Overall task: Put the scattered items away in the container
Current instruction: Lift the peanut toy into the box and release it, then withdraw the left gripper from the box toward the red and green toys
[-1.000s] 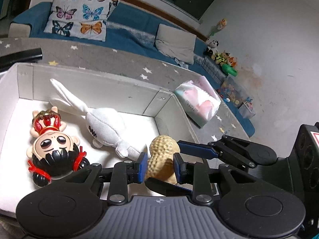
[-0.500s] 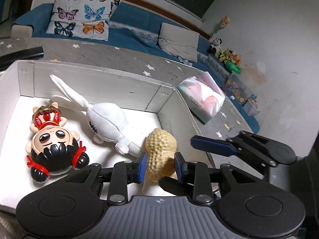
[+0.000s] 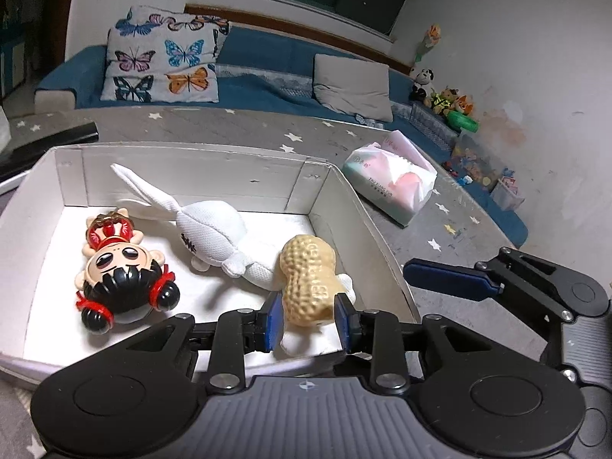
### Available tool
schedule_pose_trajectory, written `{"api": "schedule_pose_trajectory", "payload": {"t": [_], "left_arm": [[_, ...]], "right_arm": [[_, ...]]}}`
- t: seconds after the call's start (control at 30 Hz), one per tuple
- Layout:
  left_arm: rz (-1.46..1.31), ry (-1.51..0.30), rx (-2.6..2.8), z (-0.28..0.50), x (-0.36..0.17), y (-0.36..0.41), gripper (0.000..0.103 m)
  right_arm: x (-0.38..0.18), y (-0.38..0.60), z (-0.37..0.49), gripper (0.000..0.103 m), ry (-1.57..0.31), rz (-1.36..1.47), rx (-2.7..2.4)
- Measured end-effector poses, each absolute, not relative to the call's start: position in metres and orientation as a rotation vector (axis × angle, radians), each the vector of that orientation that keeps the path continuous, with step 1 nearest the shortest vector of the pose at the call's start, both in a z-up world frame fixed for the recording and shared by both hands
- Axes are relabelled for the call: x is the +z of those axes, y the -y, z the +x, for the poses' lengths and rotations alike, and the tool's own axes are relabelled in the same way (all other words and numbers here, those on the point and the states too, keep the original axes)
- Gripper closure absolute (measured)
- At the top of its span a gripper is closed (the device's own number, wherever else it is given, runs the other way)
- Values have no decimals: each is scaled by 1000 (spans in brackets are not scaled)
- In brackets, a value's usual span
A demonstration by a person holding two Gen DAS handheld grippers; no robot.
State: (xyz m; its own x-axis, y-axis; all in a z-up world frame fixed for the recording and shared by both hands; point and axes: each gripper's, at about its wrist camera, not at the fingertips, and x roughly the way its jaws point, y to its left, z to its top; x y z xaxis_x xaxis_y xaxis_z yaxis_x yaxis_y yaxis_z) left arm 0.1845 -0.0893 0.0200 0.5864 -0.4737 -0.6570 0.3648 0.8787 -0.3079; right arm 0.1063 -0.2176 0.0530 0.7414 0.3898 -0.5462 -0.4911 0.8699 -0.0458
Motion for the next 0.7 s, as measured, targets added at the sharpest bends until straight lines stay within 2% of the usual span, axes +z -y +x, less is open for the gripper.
{"api": "schedule_pose_trajectory", "payload": {"t": [0.7], "left_arm": [[-29,-675,-375,110,42,87,70]], "right_arm": [[44,230,50,24,-526,-127,446]]}}
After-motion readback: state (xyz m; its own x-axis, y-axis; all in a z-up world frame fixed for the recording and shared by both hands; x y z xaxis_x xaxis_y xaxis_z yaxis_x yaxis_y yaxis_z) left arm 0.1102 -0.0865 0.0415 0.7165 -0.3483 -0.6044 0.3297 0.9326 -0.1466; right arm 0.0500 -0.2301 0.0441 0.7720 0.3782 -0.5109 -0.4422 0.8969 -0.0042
